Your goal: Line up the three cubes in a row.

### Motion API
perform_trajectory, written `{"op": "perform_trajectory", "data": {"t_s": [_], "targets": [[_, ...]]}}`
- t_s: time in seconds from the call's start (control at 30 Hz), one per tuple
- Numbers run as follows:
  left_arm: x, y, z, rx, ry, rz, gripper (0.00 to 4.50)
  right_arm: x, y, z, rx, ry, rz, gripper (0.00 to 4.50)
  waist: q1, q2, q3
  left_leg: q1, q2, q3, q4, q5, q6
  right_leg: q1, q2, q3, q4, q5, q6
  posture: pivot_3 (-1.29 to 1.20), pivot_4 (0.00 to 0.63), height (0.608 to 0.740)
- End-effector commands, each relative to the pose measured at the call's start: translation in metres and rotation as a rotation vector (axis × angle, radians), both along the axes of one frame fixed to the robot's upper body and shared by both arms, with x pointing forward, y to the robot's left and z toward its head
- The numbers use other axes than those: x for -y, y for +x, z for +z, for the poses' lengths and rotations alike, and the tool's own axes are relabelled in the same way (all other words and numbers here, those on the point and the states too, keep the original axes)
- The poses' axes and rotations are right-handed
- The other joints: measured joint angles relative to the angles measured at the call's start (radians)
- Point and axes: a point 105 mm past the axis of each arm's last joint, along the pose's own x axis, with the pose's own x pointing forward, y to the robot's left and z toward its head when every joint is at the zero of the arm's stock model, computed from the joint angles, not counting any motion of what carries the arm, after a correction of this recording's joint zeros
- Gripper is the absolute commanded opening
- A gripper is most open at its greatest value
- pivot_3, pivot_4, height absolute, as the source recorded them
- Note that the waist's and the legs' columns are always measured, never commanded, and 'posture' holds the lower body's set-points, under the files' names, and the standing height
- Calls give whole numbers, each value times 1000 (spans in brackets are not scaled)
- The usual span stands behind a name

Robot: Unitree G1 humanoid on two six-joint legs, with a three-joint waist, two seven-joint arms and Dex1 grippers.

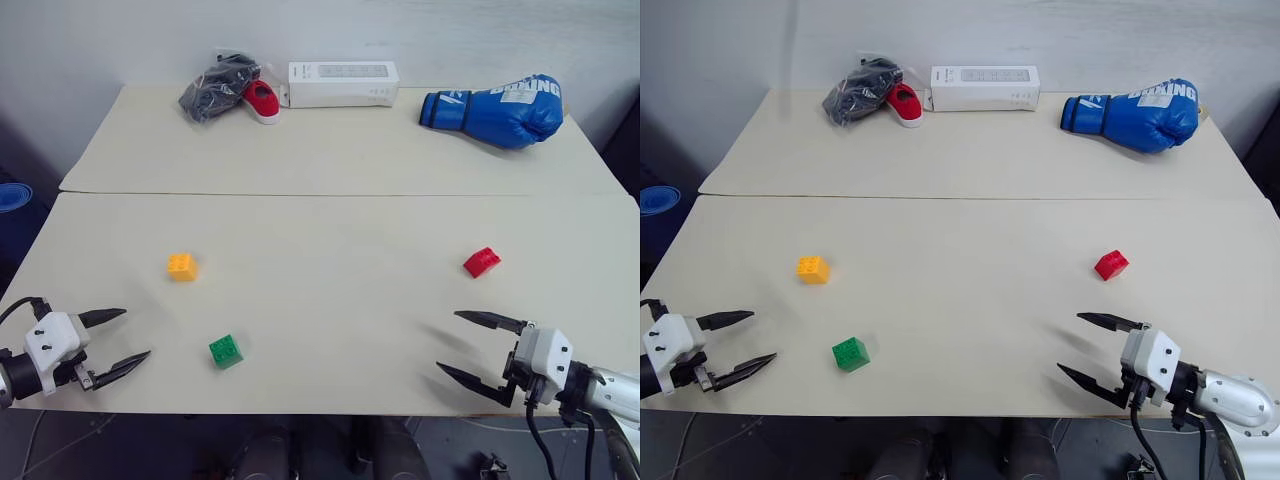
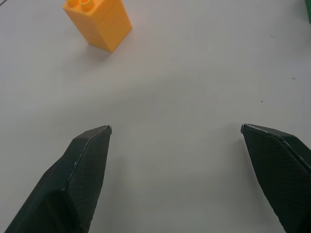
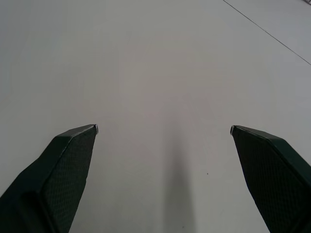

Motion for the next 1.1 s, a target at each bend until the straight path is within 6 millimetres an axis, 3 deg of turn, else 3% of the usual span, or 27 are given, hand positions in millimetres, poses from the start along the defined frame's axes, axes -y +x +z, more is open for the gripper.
{"op": "perform_trajectory", "data": {"t_s": [0.03,0.13,0.3,0.43,0.6,0.73,0.87,1.1], "targets": [[1,7,13,51,-46,10,4494,-5,1,9,51,39,-6,4500,1,0,0,0,0,0,0,0,0,0,0,0,0,0,0,0,150,740],[18,5,15,-51,-122,-65,4494,7,-1,18,80,76,-94,4500,3,0,0,0,0,0,0,0,0,0,0,0,1,0,0,0,150,740],[47,8,36,-81,-240,-205,4494,62,-20,29,112,96,-393,4500,22,0,0,0,0,0,0,0,0,0,0,0,0,0,0,0,150,740],[85,12,41,-66,-257,-341,4494,108,-48,17,93,87,-636,4500,29,0,-1,0,0,-1,0,-2,-4,1,0,0,-1,0,0,0,150,740],[116,26,52,25,-291,-433,4494,125,-55,4,87,176,-794,4500,14,0,-1,2,0,1,0,-2,-5,2,1,2,2,0,0,0,150,740],[128,33,59,46,-317,-471,4494,109,-34,7,107,242,-748,4500,-6,1,-1,4,0,2,0,-1,-6,2,1,3,5,0,0,0,150,740],[136,37,64,44,-322,-514,4494,87,27,30,93,330,-648,4500,-18,2,-1,5,0,4,-1,2,-2,1,1,4,7,-1,-1,0,150,740],[153,38,63,17,-328,-571,4494,80,95,37,-7,336,-614,4500,1,3,-2,0,0,0,0,5,-2,-1,3,-1,9,-2,-3,0,150,740]]}}
